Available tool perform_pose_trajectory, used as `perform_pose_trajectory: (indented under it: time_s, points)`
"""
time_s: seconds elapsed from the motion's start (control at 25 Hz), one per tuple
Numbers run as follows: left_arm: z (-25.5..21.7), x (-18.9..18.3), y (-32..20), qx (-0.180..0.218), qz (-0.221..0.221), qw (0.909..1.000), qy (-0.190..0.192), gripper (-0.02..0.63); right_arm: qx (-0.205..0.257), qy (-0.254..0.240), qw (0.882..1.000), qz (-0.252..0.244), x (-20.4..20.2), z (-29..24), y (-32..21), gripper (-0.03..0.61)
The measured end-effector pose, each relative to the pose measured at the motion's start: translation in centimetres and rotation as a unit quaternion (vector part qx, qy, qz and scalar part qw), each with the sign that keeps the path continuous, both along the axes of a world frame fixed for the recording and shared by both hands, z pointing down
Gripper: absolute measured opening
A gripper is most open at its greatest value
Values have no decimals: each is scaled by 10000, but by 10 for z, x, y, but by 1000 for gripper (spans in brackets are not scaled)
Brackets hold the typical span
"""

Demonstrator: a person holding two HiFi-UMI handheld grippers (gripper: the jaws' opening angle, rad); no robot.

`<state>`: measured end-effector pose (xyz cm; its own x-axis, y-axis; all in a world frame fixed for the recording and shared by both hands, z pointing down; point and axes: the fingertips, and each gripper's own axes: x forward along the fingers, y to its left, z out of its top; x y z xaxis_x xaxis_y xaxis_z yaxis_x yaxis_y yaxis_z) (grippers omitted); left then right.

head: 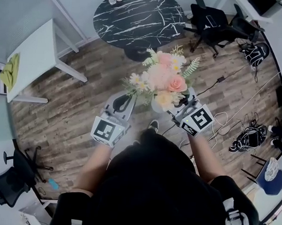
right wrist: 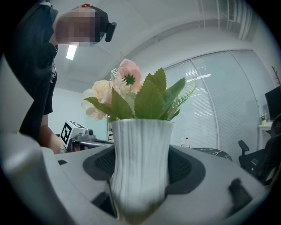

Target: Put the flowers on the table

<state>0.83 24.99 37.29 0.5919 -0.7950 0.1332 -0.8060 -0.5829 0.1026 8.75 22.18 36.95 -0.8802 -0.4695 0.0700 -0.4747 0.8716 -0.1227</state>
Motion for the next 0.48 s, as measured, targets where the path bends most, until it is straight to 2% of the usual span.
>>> perform_pose_trajectory:
  time_s: [0.48]
  points:
    - [3,23,-39,13,-258,9996,-73,12,52,-88,9996,-270,18,2,-41,339]
